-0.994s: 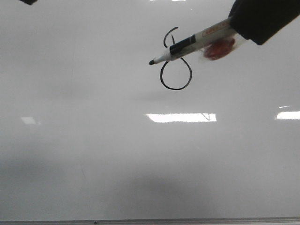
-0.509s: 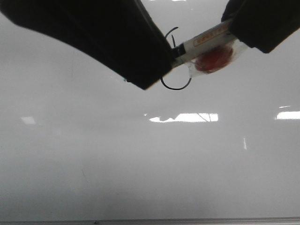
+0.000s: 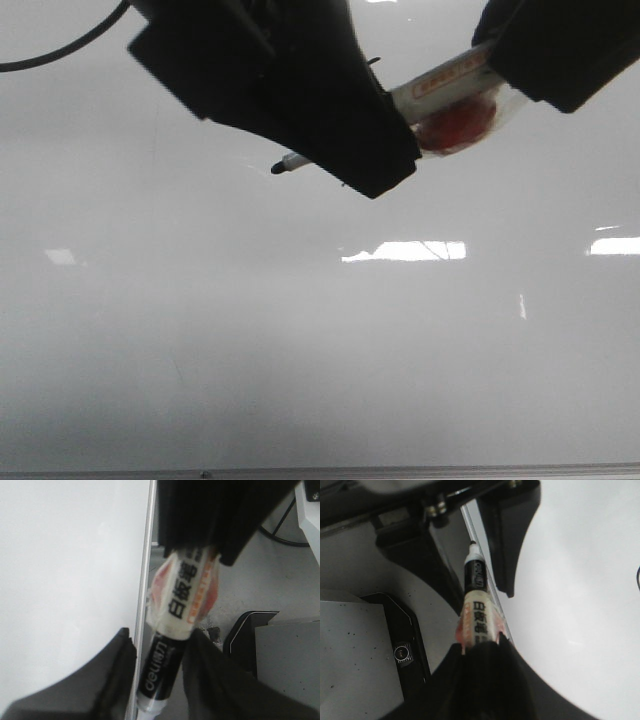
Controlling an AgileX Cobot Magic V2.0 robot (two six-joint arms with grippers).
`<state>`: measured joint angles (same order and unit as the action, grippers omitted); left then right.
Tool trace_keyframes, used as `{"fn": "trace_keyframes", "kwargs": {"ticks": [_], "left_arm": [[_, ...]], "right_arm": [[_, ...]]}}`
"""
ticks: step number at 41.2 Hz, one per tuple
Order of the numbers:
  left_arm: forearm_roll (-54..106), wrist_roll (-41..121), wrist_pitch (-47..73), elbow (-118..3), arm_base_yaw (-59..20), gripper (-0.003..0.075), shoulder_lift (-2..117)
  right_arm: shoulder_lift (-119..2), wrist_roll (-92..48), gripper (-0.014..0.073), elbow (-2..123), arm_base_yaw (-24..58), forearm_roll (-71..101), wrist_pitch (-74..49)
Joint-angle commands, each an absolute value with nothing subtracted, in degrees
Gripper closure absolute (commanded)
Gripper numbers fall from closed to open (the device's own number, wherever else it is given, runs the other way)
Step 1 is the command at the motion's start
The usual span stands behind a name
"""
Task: Write number 8 on whiteboard
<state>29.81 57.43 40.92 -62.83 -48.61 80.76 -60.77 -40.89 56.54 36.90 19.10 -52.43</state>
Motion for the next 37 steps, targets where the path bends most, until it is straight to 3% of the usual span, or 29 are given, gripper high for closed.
{"fn": "trace_keyframes", "kwargs": {"ticks": [1, 5, 8, 13, 20, 26, 31, 37], "left_arm": [[32.3, 57.72, 38.67, -64.67, -48.98, 0.0613, 78.91], [32.05, 57.72, 39.29, -64.67, -48.98, 0.0643, 78.91], [31.18, 57.72, 39.74, -64.67, -48.87, 0.0643, 78.91], [27.03, 52.71, 40.61, -64.67, -47.59, 0.0643, 78.37], [10.0, 32.7, 41.11, -64.67, -41.13, 0.0643, 73.76], [0.64, 15.82, 43.73, -64.67, -29.4, 0.0643, 69.47], [0.0, 13.13, 45.29, -64.3, -16.19, 0.0643, 68.3], [1.2, 10.03, 38.57, -60.31, -3.39, 0.0643, 68.41]], "right_arm": [[-59.59, -41.43, 0.0634, 57.99, 36.92, 20.74, -50.33], [-59.59, -41.43, 0.0522, 57.99, 36.92, 20.74, -50.4], [-59.5, -41.36, 0.0321, 57.99, 36.73, 20.5, -50.4], [-57.62, -37.86, 0.008, 57.99, 34.6, 17.96, -51.49], [-52.42, -30.22, 0.0067, 57.99, 27.27, 12.95, -54.96], [-51.45, -30.15, 0.0067, 57.99, 22.12, 12.95, -56.82], [-51.45, -30.15, 0.0067, 57.99, 21.31, 12.95, -56.69], [-51.45, -30.15, 0.0067, 57.99, 21.31, 12.95, -56.69]]}}
